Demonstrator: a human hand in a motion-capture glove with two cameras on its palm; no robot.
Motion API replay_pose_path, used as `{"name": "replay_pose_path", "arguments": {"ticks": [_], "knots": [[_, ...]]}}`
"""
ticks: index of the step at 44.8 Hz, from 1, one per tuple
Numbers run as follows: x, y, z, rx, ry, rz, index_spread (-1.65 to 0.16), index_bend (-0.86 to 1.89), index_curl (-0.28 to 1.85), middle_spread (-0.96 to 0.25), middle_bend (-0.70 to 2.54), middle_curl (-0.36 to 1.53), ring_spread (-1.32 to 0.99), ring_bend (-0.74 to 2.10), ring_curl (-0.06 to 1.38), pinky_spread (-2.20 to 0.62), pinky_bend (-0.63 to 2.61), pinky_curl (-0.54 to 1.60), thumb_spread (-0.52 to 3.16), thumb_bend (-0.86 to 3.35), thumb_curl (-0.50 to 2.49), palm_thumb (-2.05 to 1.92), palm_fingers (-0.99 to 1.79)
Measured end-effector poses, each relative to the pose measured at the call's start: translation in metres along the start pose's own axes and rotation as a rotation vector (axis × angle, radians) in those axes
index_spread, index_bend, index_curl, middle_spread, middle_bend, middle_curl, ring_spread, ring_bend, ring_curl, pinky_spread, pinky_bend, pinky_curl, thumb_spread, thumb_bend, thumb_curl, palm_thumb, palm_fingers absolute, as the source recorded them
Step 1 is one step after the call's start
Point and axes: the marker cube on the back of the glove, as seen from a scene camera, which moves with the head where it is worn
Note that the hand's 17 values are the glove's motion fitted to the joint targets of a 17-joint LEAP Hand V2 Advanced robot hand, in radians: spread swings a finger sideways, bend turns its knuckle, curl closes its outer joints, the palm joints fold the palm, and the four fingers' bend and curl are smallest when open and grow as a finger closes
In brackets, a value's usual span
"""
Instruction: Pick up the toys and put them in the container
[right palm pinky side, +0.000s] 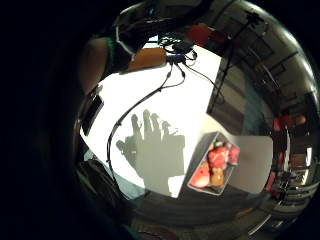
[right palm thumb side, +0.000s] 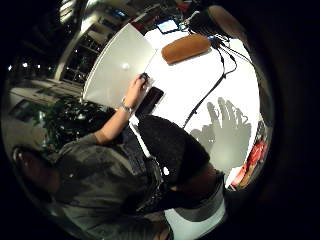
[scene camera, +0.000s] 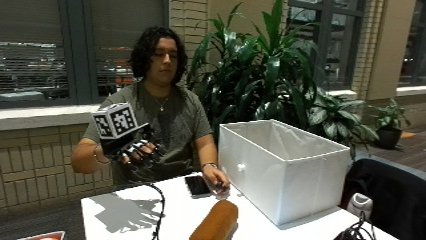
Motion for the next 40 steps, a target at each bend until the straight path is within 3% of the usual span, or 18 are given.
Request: {"name": "replay_pose_path", "arguments": {"ticks": [11, 18, 22, 25, 27, 29, 33, 37, 40], "knots": [[-0.020, -0.123, 0.078, 0.002, -0.077, -0.169, -0.38, 0.22, 0.23, -0.18, 0.23, 0.20, -0.33, 0.51, 0.18, -0.09, 0.61, 0.27, 1.23, -0.04, 0.10, -0.06, 0.40], [-0.021, -0.203, 0.132, -0.075, -0.053, -0.179, -0.39, 0.23, 0.26, -0.20, 0.25, 0.23, -0.35, 0.50, 0.18, -0.12, 0.58, 0.27, 1.25, -0.04, 0.13, -0.05, 0.39], [-0.021, -0.225, 0.169, -0.119, 0.092, -0.227, -0.37, 0.12, 0.25, -0.21, 0.26, 0.26, -0.35, 0.37, 0.17, -0.08, 0.63, 0.31, 1.11, -0.08, 0.14, -0.09, 0.04], [-0.024, -0.233, 0.194, -0.012, 0.196, -0.278, -0.36, 0.13, 0.25, -0.21, 0.28, 0.28, -0.34, 0.31, 0.17, -0.06, 0.65, 0.31, 1.03, -0.08, 0.16, -0.10, -0.02], [-0.026, -0.238, 0.201, 0.091, 0.212, -0.291, -0.35, 0.13, 0.24, -0.21, 0.37, 0.30, -0.34, 0.36, 0.17, -0.07, 0.59, 0.29, 0.99, -0.09, 0.16, -0.11, 0.08], [-0.028, -0.241, 0.201, 0.174, 0.206, -0.298, -0.37, 0.17, 0.23, -0.27, 0.56, 0.35, -0.40, 0.64, 0.21, -0.13, 0.49, 0.23, 0.96, -0.09, 0.17, -0.11, 0.64], [-0.029, -0.245, 0.190, 0.296, 0.202, -0.318, -0.36, 0.11, 0.20, -0.31, 0.67, 0.39, -0.43, 0.93, 0.27, -0.25, 0.57, 0.23, 0.96, -0.09, 0.17, -0.11, 1.15], [-0.030, -0.245, 0.169, 0.317, 0.179, -0.323, -0.35, 0.20, 0.25, -0.32, 0.82, 0.47, -0.41, 1.11, 0.40, -0.32, 0.72, 0.33, 1.02, -0.06, 0.18, -0.08, 1.39], [-0.040, -0.236, 0.141, 0.327, 0.089, -0.330, -0.34, 0.25, 0.29, -0.31, 0.88, 0.51, -0.39, 1.19, 0.45, -0.35, 0.80, 0.38, 1.07, -0.04, 0.19, -0.05, 1.40]]}}
